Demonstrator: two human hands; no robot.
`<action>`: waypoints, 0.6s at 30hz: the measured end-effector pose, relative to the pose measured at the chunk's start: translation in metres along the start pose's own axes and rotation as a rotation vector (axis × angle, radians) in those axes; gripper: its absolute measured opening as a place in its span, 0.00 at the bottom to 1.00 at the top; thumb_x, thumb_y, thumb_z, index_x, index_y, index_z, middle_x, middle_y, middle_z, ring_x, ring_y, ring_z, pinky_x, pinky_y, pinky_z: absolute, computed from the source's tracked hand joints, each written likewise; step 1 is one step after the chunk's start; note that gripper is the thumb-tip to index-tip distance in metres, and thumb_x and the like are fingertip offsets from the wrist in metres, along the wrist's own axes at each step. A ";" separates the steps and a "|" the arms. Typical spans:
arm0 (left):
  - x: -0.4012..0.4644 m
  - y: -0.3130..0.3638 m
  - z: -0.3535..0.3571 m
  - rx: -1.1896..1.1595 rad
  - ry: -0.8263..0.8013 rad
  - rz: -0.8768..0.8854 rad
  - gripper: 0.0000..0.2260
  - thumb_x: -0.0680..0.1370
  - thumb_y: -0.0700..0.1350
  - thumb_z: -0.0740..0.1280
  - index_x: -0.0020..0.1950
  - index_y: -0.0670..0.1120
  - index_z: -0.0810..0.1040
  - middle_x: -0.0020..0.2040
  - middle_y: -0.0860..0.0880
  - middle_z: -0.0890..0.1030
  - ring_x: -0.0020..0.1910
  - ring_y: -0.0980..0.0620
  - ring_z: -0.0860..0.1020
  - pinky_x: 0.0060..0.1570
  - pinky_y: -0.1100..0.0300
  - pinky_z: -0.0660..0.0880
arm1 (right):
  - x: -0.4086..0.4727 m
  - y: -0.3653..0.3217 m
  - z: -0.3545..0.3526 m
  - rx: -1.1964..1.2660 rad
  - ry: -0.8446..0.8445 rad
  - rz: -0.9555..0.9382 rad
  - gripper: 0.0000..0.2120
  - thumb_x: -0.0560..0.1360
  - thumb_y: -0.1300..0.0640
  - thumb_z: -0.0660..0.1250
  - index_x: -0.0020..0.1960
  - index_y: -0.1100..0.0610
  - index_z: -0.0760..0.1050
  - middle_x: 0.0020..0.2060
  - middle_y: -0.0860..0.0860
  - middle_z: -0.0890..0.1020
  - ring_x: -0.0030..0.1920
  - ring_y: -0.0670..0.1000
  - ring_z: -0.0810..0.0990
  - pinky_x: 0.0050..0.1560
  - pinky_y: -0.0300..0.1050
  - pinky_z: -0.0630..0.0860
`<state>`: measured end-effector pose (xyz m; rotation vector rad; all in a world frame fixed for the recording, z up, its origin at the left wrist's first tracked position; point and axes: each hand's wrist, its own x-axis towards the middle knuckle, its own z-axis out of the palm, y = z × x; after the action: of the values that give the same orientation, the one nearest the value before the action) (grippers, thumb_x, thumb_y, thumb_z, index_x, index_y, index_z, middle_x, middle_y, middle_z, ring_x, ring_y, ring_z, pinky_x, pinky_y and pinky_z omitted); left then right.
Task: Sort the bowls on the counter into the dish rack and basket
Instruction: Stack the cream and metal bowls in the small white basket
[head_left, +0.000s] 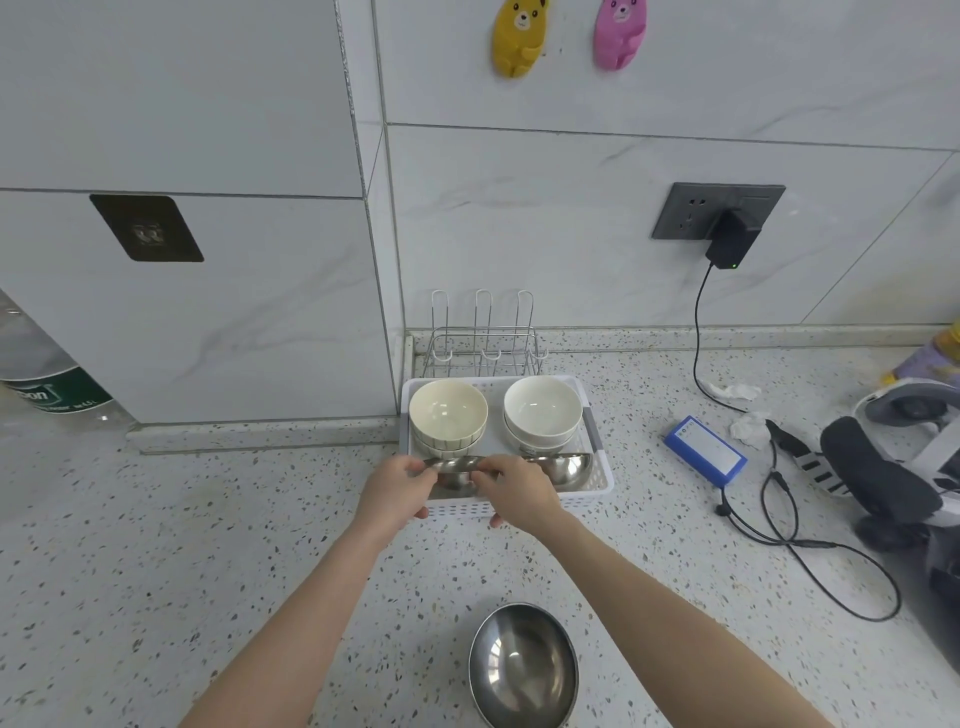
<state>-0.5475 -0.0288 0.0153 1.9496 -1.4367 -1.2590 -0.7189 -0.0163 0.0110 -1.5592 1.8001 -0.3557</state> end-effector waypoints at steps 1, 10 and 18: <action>-0.002 -0.001 -0.001 -0.016 0.008 0.005 0.06 0.79 0.47 0.64 0.56 0.51 0.74 0.45 0.53 0.79 0.34 0.54 0.82 0.24 0.64 0.67 | -0.002 0.000 -0.002 0.001 -0.002 -0.004 0.14 0.80 0.50 0.58 0.62 0.48 0.77 0.48 0.46 0.84 0.28 0.45 0.83 0.33 0.41 0.75; -0.052 -0.031 0.003 -0.032 -0.035 0.094 0.04 0.78 0.52 0.66 0.47 0.53 0.77 0.43 0.51 0.83 0.38 0.55 0.79 0.35 0.62 0.73 | -0.053 0.034 -0.004 0.235 0.167 -0.017 0.14 0.80 0.54 0.60 0.64 0.48 0.75 0.55 0.42 0.80 0.26 0.42 0.80 0.31 0.39 0.77; -0.104 -0.070 0.055 0.247 -0.449 -0.004 0.12 0.72 0.58 0.68 0.53 0.56 0.79 0.48 0.58 0.81 0.44 0.59 0.79 0.42 0.61 0.74 | -0.091 0.077 0.013 0.314 0.157 0.122 0.13 0.79 0.57 0.61 0.62 0.51 0.76 0.50 0.46 0.82 0.27 0.43 0.77 0.28 0.31 0.70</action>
<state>-0.5627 0.1026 -0.0216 1.8951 -1.8801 -1.6665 -0.7660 0.0904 -0.0158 -1.2264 1.8439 -0.6822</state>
